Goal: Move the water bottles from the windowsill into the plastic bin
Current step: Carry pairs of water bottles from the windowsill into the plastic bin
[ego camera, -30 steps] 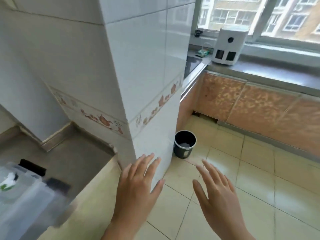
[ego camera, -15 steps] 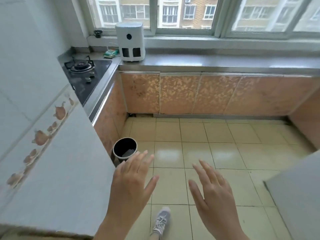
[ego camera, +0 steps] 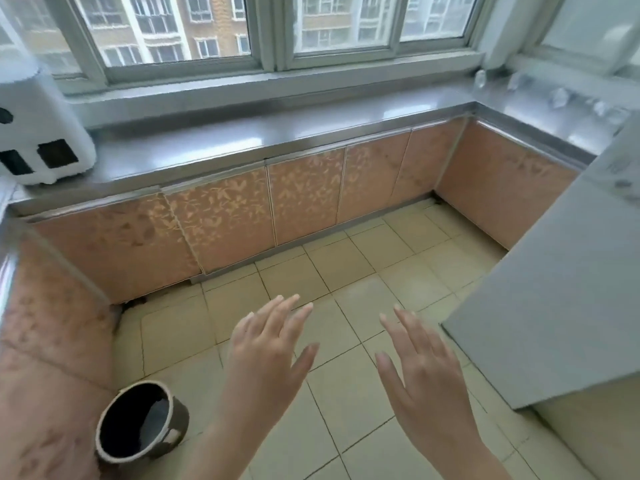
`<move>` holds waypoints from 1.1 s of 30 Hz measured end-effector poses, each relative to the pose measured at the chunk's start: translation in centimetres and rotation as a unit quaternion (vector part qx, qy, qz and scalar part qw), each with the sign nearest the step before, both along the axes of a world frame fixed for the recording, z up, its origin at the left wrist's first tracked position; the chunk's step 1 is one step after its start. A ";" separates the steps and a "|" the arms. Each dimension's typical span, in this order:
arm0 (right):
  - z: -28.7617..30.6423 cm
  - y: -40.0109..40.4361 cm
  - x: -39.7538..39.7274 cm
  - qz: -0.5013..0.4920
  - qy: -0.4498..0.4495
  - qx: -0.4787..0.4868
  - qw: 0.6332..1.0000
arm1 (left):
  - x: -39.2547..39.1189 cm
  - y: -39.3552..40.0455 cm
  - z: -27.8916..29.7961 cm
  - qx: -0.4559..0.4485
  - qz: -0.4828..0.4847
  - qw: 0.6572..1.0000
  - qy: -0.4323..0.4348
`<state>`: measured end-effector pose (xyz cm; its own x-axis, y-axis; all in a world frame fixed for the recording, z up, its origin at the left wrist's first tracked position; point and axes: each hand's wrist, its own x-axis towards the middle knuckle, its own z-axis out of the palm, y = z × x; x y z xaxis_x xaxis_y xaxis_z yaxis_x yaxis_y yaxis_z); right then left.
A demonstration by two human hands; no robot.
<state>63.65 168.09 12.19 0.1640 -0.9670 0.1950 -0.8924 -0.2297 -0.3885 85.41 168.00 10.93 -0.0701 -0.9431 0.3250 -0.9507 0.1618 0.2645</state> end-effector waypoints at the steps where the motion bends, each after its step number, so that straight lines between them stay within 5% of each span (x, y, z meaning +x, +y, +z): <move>1: -0.1 -1.4 -0.3 -0.015 -0.003 -0.001 1.000 | -0.3 -2.0 0.1 0.000 -0.016 1.000 -0.001; 33: -0.9 -63.0 -15.4 -0.207 0.039 0.009 0.977 | -16.8 -70.7 0.6 -0.018 -0.194 0.981 -0.001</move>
